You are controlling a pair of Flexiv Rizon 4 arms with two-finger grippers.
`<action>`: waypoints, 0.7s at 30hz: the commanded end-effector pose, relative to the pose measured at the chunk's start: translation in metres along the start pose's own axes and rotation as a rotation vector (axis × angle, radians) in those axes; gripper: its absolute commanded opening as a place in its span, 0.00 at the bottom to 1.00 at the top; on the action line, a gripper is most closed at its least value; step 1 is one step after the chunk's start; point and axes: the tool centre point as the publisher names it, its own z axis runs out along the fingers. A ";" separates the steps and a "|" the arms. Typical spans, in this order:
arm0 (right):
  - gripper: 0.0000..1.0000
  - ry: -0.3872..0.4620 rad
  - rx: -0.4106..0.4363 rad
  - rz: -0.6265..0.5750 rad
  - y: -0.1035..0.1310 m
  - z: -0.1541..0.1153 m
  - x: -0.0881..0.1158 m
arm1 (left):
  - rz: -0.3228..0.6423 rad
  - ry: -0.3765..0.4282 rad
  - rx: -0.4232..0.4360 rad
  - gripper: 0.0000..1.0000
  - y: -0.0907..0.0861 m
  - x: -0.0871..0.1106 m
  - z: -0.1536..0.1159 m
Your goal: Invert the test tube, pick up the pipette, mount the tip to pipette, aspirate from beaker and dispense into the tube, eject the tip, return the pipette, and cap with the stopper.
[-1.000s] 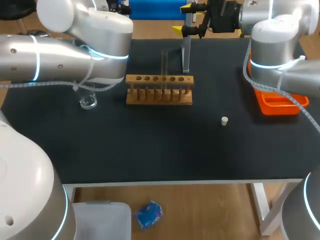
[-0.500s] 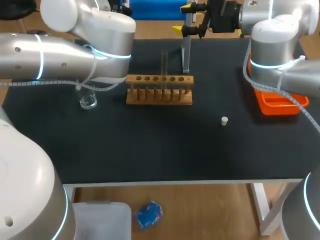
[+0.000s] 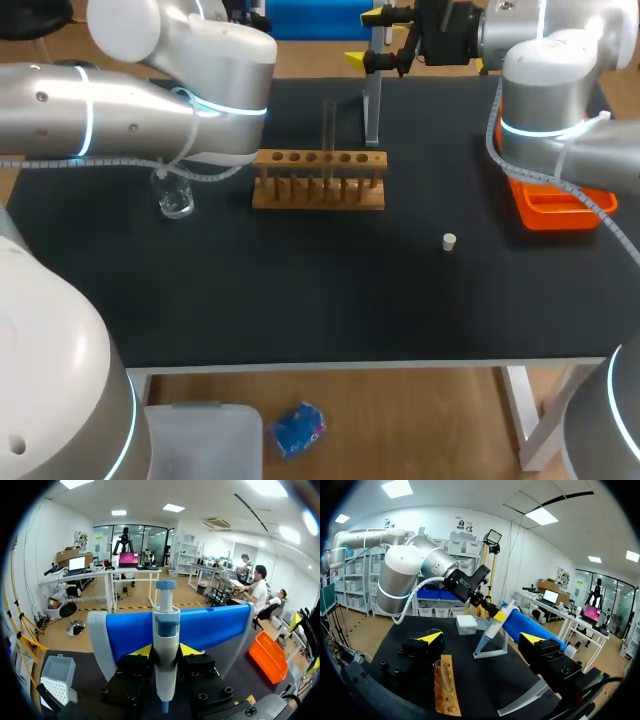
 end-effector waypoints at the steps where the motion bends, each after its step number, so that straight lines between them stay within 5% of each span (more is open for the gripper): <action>1: 1.00 0.002 0.000 0.000 0.000 0.000 -0.001 | -0.001 -0.001 -0.006 0.00 0.002 0.000 0.003; 2: 1.00 0.002 0.000 0.000 0.000 0.000 -0.001 | -0.003 -0.002 -0.008 0.18 0.002 0.000 0.003; 4: 1.00 0.002 0.000 0.000 0.000 0.000 -0.001 | -0.004 -0.004 -0.010 0.78 0.002 0.001 0.002; 6: 1.00 0.002 0.000 0.000 0.000 0.000 -0.001 | -0.005 -0.008 -0.012 1.00 0.003 0.001 0.002; 21: 1.00 0.002 0.000 0.000 0.000 0.000 -0.001 | 0.018 -0.003 0.024 1.00 -0.009 0.013 -0.021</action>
